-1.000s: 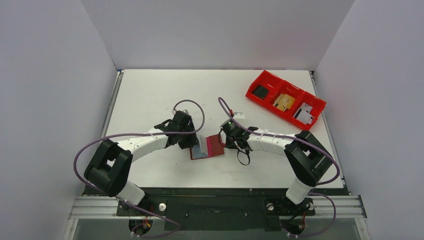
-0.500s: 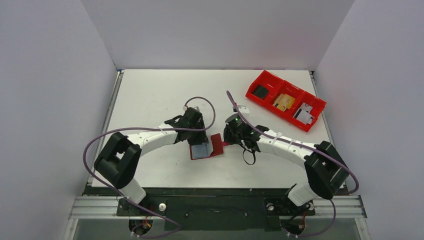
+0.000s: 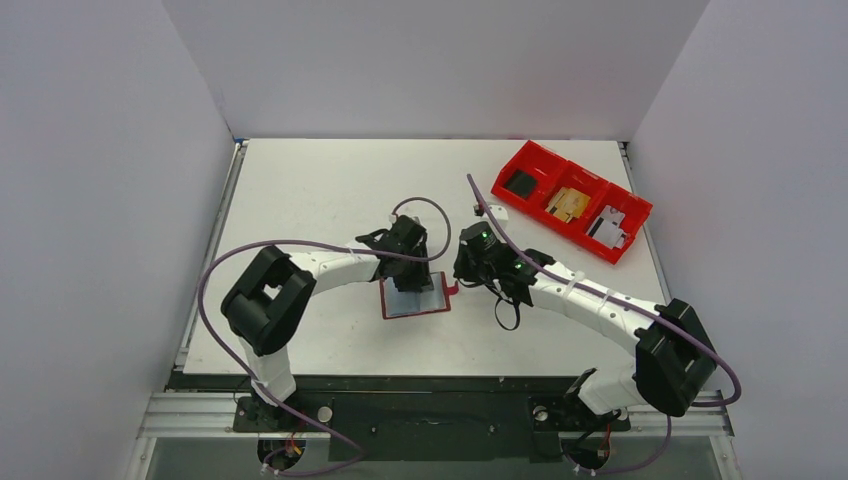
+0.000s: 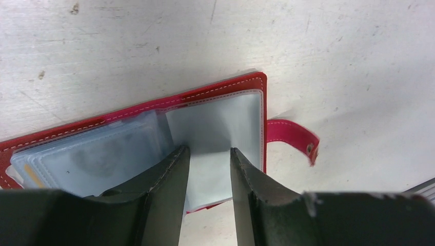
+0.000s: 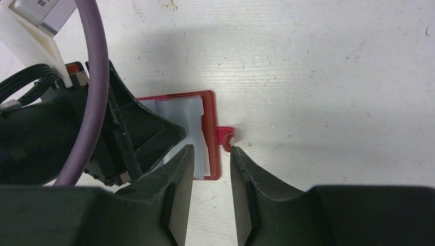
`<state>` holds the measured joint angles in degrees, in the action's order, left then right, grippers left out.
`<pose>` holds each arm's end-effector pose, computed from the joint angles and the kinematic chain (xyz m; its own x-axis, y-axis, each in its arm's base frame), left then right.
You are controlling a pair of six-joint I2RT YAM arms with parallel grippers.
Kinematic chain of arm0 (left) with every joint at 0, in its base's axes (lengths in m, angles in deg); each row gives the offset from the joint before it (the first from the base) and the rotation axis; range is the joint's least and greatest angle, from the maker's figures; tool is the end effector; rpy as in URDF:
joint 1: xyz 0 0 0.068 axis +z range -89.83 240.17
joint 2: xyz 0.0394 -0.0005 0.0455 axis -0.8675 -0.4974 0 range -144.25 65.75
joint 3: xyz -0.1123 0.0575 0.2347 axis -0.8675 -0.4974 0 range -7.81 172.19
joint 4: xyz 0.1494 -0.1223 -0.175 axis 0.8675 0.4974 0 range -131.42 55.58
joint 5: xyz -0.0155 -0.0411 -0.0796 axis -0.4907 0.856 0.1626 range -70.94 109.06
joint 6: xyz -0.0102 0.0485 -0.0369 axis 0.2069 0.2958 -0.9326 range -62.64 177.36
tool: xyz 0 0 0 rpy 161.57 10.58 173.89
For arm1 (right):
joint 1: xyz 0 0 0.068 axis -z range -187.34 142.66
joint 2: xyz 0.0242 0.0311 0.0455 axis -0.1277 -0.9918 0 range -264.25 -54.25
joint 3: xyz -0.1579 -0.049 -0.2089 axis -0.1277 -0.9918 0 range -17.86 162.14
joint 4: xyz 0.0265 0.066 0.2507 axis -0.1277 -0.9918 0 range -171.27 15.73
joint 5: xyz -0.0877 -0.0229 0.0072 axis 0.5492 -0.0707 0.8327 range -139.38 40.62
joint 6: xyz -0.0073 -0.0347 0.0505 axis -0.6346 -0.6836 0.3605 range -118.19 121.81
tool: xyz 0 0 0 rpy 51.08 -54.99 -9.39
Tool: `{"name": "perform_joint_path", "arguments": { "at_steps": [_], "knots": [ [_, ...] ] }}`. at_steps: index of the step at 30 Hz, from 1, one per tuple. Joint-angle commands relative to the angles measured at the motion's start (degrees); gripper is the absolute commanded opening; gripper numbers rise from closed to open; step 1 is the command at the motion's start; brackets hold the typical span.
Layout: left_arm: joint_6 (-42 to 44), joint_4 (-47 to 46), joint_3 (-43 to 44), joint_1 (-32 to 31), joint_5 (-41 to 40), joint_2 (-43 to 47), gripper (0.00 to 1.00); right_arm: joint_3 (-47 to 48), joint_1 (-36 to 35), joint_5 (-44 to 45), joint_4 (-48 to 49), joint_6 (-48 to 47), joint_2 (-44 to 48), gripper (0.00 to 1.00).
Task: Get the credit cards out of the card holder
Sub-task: Remove the credit card from the card holder.
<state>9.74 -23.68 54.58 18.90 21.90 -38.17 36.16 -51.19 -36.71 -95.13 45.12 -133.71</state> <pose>0.2736 -0.2432 0.1428 -0.9362 -0.1599 -0.3130 -0.0203 0.9136 -0.4061 0.2245 0.2017 0.2296 -0.7681 0.1902 -0.6115 -0.0546 0.9319 0.3585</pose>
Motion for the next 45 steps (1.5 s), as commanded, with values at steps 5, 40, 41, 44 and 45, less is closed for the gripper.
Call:
{"name": "perform_joint_path", "arguments": {
  "at_steps": [5,40,41,44,45],
  "knots": [
    [0.0,-0.8,0.7,-0.2,-0.4,2.6,0.32,1.1,0.3,-1.6,1.5,0.6,0.4,0.25],
    [3.0,2.0,-17.9,14.9,-1.8,22.9,0.33,17.5,-8.1,-9.6,4.5,-1.5,-27.5,0.48],
    [2.9,1.7,-18.0,14.9,-1.3,22.9,0.33,17.7,-8.2,-9.7,4.5,-1.7,-27.8,0.5],
    [2.7,1.3,-18.5,14.9,-0.7,22.8,0.33,17.8,-8.8,-9.3,4.2,-2.1,-29.0,0.53],
    [2.6,1.0,-18.6,14.9,-0.6,22.7,0.33,17.7,-8.9,-9.3,4.2,-2.2,-29.4,0.53]
  ]
}}
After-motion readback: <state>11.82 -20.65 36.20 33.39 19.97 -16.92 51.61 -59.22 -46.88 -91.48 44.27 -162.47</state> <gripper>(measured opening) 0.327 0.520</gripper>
